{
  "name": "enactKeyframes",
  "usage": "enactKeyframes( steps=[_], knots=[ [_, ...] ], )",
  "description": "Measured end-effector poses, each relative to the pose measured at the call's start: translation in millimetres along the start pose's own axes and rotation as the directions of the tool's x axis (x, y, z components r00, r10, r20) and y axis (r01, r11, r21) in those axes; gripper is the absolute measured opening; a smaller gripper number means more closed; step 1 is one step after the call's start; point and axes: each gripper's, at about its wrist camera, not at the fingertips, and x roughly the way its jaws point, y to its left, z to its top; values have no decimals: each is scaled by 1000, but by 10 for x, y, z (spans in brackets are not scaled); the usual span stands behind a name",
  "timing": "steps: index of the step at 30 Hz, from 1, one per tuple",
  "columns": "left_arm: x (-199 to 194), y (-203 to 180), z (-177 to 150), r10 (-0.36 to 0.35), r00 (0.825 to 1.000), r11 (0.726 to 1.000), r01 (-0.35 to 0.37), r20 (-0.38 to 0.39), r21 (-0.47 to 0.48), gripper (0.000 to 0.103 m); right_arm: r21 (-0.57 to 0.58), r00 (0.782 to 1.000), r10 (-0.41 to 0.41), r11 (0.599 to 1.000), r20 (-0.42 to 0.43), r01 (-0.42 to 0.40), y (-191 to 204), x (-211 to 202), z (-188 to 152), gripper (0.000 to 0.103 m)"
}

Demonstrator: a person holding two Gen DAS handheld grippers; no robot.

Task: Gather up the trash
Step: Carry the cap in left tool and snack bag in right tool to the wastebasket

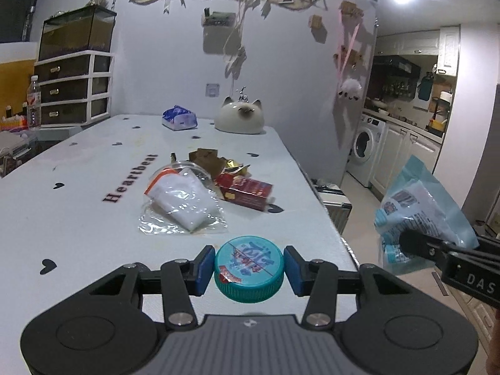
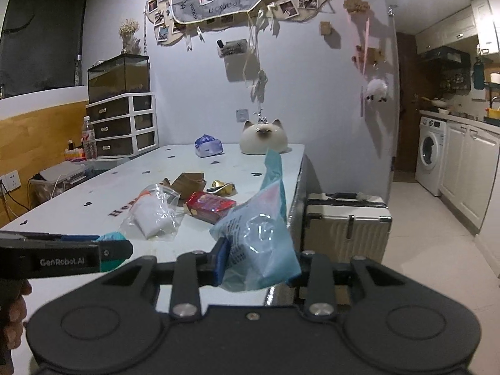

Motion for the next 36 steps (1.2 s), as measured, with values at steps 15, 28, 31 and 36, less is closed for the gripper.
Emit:
enactKeyframes(
  steps=[15, 28, 31, 36],
  knots=[
    [-170, -788, -251, -19, 1000, 999, 18, 21, 51, 49, 33, 996, -88, 996, 9, 87, -720, -621, -220, 35],
    [-177, -1898, -529, -127, 992, 989, 128, -13, 72, 49, 33, 983, -185, 982, -2, 185, -1621, -1101, -498, 35],
    [-163, -2149, -629, -144, 989, 985, 146, -32, 94, 49, 28, 981, -193, 981, -11, 193, -1758, -1174, -590, 35],
    [-87, -2458, -777, -172, 983, 978, 178, -60, 113, 49, 39, 976, -215, 976, -35, 216, -1981, -1221, -771, 35]
  ],
)
